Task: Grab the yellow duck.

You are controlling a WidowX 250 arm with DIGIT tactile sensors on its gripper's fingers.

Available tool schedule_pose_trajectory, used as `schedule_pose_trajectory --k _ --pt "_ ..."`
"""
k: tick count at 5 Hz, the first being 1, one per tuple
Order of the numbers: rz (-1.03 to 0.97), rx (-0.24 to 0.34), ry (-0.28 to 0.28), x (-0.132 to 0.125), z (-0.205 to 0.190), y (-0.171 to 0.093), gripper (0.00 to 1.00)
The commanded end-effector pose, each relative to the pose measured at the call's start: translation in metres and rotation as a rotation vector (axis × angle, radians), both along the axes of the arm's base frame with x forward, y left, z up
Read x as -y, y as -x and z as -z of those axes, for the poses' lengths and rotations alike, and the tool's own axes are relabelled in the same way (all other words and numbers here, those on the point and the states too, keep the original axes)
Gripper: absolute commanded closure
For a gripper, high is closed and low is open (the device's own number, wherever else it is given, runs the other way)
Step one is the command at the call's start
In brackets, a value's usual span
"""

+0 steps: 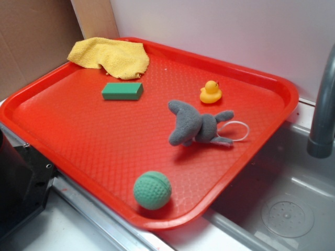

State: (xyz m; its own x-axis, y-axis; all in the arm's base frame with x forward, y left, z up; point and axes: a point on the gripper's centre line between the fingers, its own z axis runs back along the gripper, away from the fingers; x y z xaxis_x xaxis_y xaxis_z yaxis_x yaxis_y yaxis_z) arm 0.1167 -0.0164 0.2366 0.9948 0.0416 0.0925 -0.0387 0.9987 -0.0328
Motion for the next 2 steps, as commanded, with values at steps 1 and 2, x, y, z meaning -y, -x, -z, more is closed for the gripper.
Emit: schedule_pose_trajectory --k 1,2 --pt "0.000 0.000 0.000 0.0000 0.0000 0.0000 0.00" --pt "0.015 -0.003 -0.006 -0.0017 0.0035 -0.0093 0.00"
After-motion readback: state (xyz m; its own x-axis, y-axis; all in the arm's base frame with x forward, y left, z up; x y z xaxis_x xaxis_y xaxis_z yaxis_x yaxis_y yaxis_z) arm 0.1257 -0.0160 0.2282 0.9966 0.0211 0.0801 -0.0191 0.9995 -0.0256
